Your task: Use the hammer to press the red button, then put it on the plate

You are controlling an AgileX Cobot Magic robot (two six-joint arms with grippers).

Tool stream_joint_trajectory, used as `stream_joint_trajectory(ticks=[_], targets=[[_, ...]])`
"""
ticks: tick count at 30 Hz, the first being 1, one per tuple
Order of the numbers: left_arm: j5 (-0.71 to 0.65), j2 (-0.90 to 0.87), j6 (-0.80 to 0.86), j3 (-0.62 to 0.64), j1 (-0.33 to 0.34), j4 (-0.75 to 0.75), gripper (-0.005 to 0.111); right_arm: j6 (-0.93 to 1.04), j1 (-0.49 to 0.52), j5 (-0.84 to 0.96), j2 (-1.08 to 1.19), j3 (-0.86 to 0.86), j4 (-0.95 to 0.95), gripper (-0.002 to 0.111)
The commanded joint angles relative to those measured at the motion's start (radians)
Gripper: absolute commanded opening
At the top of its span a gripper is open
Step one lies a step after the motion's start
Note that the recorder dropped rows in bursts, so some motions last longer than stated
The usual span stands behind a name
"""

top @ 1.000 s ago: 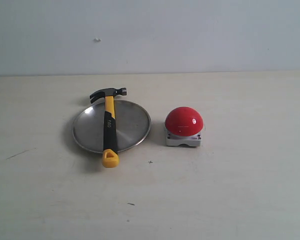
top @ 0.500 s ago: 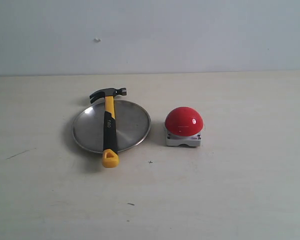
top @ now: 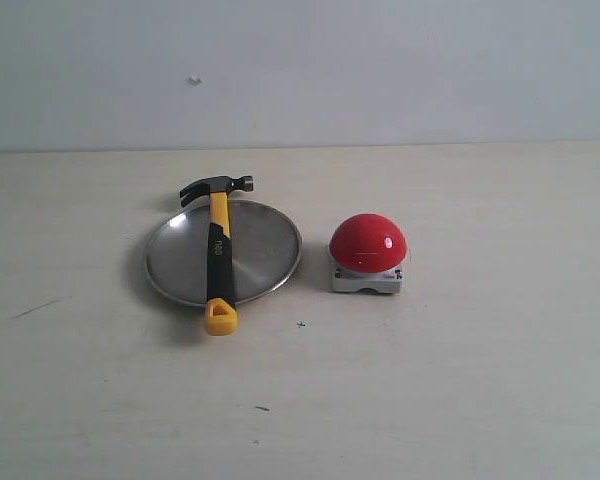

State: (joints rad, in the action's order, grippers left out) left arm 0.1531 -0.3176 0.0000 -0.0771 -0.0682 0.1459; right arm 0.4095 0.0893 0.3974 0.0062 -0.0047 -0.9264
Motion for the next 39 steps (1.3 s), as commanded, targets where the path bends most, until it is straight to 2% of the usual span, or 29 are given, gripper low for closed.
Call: stream_joint_trajectory(ticks=[1,4,7,13,19,39], targets=[[-0.039,0.118,0.129,0.058,0.0,0.033,0.0,0.0,0.005,-0.004,-0.006,0.005,-0.003,0.0],[-0.047,0.186,0.148,0.077,0.0,0.029,0.0,0.0,0.005,-0.004,-0.006,0.005,-0.003,0.0],[-0.105,0.239,0.1,0.077,0.011,0.022,0.0,0.0,0.005,-0.004,-0.006,0.005,-0.003,0.0],[-0.13,0.318,0.045,0.077,0.066,0.022,0.0,0.0,0.005,-0.004,-0.006,0.005,-0.003,0.0],[-0.183,0.318,-0.069,0.077,0.087,0.022,0.0,0.0,0.005,-0.004,-0.006,0.005,-0.003,0.0],[-0.183,0.318,-0.065,0.077,0.087,0.022,0.0,0.0,0.005,-0.004,-0.006,0.005,-0.003,0.0]])
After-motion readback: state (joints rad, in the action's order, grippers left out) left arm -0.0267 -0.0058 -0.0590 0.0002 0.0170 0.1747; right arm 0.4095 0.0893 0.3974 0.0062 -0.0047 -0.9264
